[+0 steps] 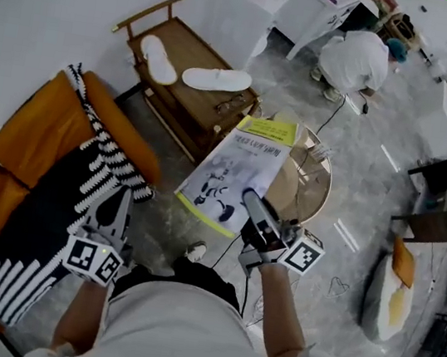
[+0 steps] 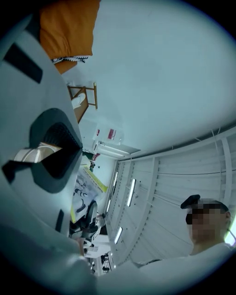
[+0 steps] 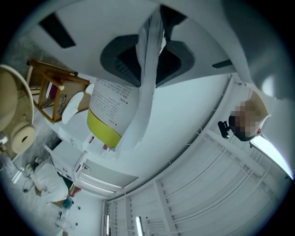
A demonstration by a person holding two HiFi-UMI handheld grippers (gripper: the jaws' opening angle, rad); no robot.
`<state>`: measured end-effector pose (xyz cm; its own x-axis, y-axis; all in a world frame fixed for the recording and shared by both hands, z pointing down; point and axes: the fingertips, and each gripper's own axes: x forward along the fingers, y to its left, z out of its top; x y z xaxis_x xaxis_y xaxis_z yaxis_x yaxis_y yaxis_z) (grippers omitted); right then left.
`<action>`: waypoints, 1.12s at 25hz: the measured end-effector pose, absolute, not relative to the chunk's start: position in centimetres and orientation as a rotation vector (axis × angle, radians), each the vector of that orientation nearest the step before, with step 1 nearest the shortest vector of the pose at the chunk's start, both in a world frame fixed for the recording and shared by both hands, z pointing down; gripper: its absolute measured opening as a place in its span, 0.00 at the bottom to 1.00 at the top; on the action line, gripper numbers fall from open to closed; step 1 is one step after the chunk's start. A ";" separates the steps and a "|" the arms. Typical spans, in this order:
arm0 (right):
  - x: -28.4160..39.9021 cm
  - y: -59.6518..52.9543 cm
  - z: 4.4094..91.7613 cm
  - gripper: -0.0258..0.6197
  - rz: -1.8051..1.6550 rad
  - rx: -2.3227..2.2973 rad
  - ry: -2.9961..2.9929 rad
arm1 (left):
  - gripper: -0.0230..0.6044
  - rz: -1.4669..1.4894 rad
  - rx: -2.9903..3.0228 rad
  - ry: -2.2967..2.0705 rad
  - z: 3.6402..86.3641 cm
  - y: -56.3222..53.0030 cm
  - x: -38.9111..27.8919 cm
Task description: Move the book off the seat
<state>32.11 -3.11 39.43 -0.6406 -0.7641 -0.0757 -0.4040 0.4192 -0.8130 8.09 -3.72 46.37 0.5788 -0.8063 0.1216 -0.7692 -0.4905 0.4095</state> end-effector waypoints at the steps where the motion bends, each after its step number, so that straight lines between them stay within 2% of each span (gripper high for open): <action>1: 26.4 -3.6 39.4 0.19 -1.162 -0.905 2.290 | 0.06 -0.110 2.340 -1.370 45.5 -2.2 2.4; 4: 10.4 -4.4 39.1 0.19 -1.291 -0.665 2.391 | 0.06 -0.106 2.202 -1.616 43.1 1.5 -12.9; 6: 6.1 -4.4 39.0 0.19 -1.319 -0.574 2.421 | 0.06 -0.145 2.154 -1.687 42.5 2.8 -16.4; 9: 2.7 -6.0 39.4 0.19 -1.396 -0.229 2.504 | 0.06 -0.186 1.974 -1.971 41.7 6.1 -16.8; 13: 3.7 -3.9 38.8 0.19 -1.386 -0.229 2.492 | 0.06 -0.171 1.976 -1.941 41.9 7.6 -15.4; 20: 6.7 -5.2 41.2 0.19 -1.317 -0.427 2.467 | 0.06 -0.169 2.127 -1.761 45.6 2.2 -13.4; 28: 6.5 -4.9 38.8 0.19 -1.296 -0.576 2.399 | 0.06 -0.101 2.301 -1.647 41.7 -1.1 -14.6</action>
